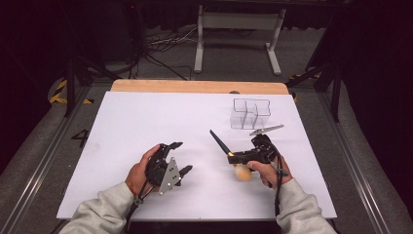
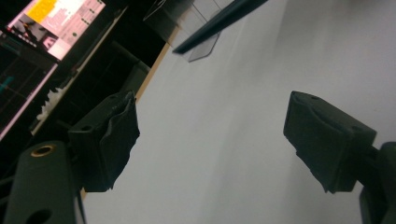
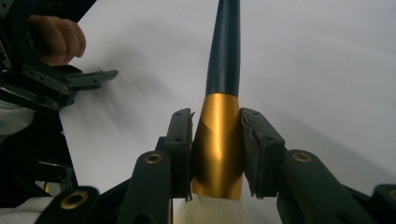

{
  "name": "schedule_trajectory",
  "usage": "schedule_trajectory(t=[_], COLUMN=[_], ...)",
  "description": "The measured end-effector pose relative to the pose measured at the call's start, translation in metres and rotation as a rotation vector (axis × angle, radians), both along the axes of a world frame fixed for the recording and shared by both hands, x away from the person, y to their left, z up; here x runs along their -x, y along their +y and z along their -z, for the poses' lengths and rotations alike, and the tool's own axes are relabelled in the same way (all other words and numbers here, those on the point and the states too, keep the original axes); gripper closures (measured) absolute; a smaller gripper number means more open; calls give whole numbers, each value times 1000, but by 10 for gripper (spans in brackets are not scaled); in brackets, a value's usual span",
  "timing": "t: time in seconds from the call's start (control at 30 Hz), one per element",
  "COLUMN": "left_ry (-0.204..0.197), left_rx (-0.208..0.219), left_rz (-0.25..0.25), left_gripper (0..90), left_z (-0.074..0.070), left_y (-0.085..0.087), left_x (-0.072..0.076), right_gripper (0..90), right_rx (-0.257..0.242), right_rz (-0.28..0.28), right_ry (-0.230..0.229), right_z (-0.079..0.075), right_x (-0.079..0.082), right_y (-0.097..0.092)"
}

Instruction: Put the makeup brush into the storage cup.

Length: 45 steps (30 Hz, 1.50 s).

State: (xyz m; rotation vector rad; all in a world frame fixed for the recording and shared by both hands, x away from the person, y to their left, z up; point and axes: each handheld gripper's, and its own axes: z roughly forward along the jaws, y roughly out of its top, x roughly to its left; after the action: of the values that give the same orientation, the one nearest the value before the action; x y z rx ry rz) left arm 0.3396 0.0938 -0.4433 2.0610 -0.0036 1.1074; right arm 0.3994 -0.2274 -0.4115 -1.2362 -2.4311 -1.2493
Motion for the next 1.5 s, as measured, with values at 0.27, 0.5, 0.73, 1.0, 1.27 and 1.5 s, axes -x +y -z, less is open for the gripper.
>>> schedule_trajectory(t=[0.27,0.5,0.73,1.0,1.27,1.5], left_ry=[-131,-295,-363,-398,-381,-333], left_rx=[-88,-208,-308,-403,-418,-444], left_rz=[-27,-69,-65,-68,-90,-90], left_gripper=[262,417,509,622,728,733], left_z=[10,19,29,41,42,42], left_y=[-16,-26,-34,-46,-47,-45], left_x=[8,15,20,24,22,19], right_gripper=[670,670,670,670,665,559], right_rx=[2,12,16,3,-9,-15], right_rz=[-69,-118,-145,-142,-135,-137], right_ry=[13,12,13,19,37,23], right_z=[4,1,5,6,9,5], right_x=[-3,-2,0,1,1,2], right_y=[37,64,81,87,88,85])
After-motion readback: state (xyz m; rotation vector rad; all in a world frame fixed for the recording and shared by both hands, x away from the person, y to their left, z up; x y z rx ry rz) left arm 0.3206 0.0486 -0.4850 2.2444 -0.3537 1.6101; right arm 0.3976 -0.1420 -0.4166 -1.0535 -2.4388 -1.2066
